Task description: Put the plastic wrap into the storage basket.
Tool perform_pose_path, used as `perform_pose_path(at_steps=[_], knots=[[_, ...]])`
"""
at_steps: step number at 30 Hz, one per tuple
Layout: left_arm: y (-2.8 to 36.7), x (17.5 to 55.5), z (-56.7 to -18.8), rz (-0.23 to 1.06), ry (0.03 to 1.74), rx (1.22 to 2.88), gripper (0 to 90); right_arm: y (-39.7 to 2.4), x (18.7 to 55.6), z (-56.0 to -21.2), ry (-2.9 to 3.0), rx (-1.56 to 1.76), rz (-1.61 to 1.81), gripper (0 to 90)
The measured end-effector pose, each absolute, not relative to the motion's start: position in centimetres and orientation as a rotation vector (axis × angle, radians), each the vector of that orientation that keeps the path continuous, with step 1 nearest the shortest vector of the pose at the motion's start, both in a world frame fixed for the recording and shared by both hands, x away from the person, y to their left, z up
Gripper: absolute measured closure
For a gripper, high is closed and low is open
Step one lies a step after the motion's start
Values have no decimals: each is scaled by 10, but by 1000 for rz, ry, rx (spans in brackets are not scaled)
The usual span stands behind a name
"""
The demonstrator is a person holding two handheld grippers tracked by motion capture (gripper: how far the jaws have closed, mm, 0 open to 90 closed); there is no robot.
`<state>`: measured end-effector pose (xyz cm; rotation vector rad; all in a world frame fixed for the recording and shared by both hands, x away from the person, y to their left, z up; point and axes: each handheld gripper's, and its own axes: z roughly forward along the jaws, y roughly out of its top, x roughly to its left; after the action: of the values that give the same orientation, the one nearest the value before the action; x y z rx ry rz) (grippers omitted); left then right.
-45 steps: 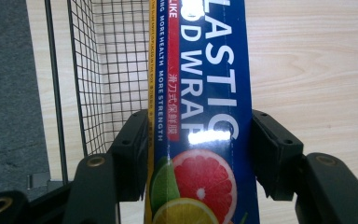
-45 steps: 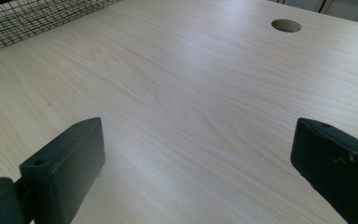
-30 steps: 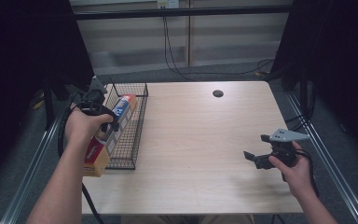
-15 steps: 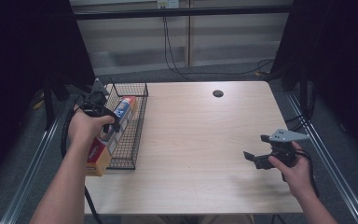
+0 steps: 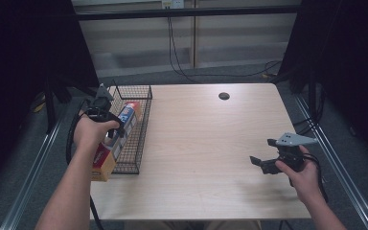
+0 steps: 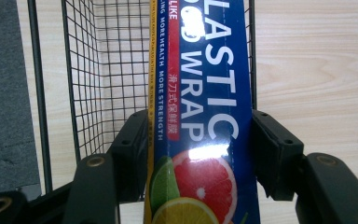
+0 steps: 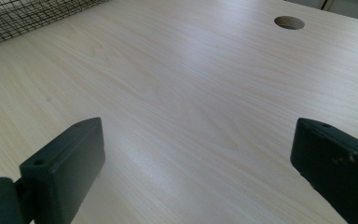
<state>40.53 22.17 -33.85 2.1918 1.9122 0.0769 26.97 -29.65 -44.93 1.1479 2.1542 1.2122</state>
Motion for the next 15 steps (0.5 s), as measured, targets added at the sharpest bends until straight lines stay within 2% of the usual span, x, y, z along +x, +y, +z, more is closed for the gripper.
perform_pose_path(at_steps=[15], knots=[[221, 410, -354, 107, 1964, 2169, 440, -297, 269, -449, 2156, 1149, 1211, 27]])
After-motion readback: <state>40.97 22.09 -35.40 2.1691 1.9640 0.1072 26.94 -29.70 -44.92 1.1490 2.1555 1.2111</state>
